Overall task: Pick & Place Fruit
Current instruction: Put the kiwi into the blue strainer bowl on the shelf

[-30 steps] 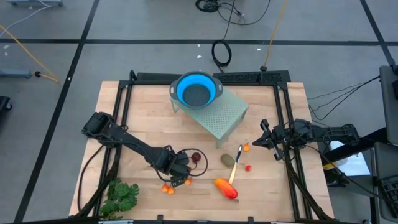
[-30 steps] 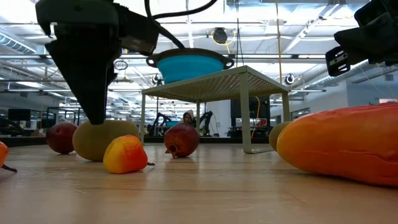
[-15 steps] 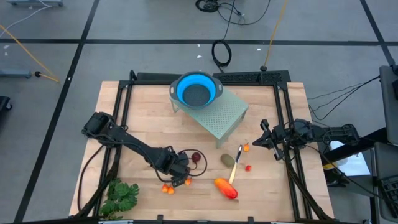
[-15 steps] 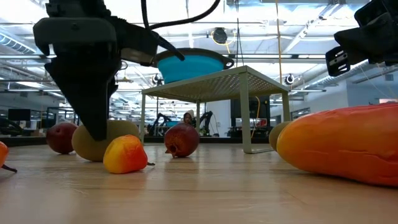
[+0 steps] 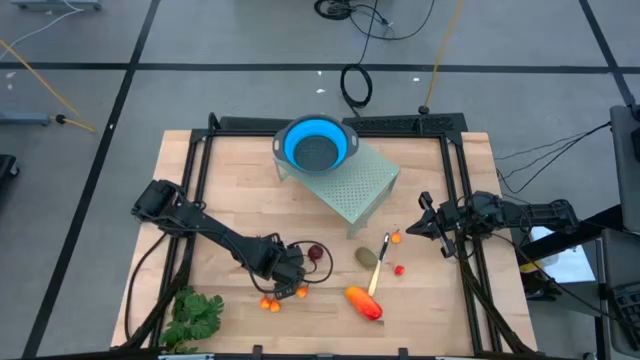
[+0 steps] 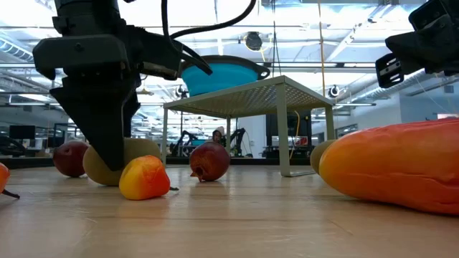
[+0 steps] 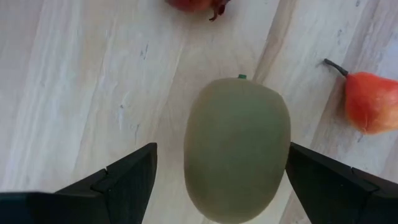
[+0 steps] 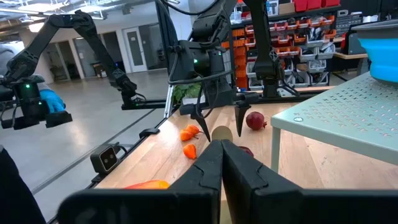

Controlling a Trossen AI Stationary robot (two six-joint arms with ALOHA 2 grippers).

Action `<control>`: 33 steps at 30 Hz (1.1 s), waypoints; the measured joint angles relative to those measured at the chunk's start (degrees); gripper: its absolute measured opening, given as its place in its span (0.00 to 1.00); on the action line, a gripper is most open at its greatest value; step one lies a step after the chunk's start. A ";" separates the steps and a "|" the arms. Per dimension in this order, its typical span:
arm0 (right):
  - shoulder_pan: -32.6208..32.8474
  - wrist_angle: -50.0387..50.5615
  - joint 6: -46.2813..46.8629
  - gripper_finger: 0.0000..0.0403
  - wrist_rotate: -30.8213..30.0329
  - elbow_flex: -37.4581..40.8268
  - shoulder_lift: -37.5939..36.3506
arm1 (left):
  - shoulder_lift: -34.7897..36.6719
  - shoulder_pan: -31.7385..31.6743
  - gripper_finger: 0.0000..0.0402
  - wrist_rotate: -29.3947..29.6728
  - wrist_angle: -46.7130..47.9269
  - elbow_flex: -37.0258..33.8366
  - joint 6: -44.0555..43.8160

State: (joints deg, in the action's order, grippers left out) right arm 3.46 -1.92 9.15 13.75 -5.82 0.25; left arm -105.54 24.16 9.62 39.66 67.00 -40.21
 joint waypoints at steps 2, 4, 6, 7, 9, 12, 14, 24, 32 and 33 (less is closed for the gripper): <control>0.02 -0.01 0.00 0.00 -0.01 0.00 0.00 | -0.28 -0.04 0.85 0.46 -0.56 0.00 0.84; 0.02 0.01 0.00 0.00 -0.03 0.00 0.00 | -0.47 -0.04 0.85 0.72 -0.57 0.00 1.39; 0.01 0.01 0.00 0.00 -0.03 0.00 0.00 | -1.03 -0.18 0.85 0.90 -0.95 0.00 1.54; 0.00 0.01 0.00 0.00 -0.05 0.00 0.00 | -1.29 -0.23 0.85 0.90 -0.83 0.00 1.60; 0.01 0.01 0.00 0.00 -0.08 0.00 -0.01 | -2.27 -0.28 0.85 0.27 -1.42 -0.02 2.38; 0.00 0.01 0.01 0.00 -0.11 0.00 0.00 | -2.74 -0.28 0.84 -0.50 -2.13 0.00 2.97; 0.00 0.20 0.07 0.00 -0.14 0.00 0.03 | -2.97 -0.27 0.82 -0.62 -2.73 0.03 2.60; -0.02 0.26 0.02 0.00 -0.19 -0.02 0.07 | -2.99 -0.26 0.52 -0.76 -3.16 0.04 2.50; -0.02 0.33 0.02 0.00 -0.17 -0.02 0.07 | -2.25 -0.84 0.47 -0.80 -0.21 0.04 -0.95; -0.02 0.34 0.02 0.00 -0.16 -0.02 0.07 | -1.78 -0.91 0.47 -0.81 0.52 0.00 -1.07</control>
State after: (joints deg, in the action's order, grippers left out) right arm 3.44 -1.58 9.17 13.58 -5.85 0.32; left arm -107.31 23.26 8.81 40.18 67.00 -41.28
